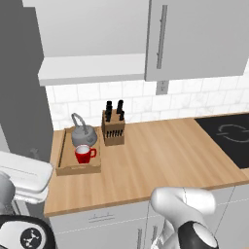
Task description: Pick the kettle from the counter and place it on the tray. Then pick the mug from the cabinet and place it on the tray. Then close the cabinet doors.
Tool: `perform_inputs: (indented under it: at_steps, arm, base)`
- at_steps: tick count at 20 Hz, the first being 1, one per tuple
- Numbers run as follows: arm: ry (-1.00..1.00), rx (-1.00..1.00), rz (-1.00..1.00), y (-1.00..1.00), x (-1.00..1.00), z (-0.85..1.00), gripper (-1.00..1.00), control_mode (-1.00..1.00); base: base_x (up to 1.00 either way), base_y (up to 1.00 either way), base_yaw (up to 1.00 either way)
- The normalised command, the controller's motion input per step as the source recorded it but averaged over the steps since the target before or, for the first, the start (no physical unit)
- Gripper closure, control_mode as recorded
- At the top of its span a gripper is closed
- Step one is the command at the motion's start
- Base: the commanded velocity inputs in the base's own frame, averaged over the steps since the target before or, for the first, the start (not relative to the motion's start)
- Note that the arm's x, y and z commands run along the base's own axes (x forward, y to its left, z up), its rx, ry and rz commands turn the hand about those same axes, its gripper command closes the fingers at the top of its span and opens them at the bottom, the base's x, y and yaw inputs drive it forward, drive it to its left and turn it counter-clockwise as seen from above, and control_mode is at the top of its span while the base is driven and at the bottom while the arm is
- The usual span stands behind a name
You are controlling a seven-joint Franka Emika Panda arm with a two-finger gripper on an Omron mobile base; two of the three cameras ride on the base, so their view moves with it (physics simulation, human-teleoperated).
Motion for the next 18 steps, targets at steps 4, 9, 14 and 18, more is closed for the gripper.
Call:
perform_inputs:
  at_steps: [4, 9, 14, 18]
  arm:
    - [0.11, 0.01, -0.16, -0.50, 0.00, 0.00, -1.00, -1.00]
    - [0.09, 0.04, -0.19, -0.65, 0.00, 0.04, -1.00, -1.00]
    - [0.07, 0.03, -0.18, -0.69, 0.00, 0.13, -1.00, -1.00]
    - [0.09, 0.02, -0.17, -0.70, 0.08, 0.14, -1.00, -1.00]
  base:
    - [0.00, 0.00, 0.00]
    - [0.00, 0.00, 0.00]
    - [0.00, 0.00, 0.00]
    - [0.00, 0.00, 0.00]
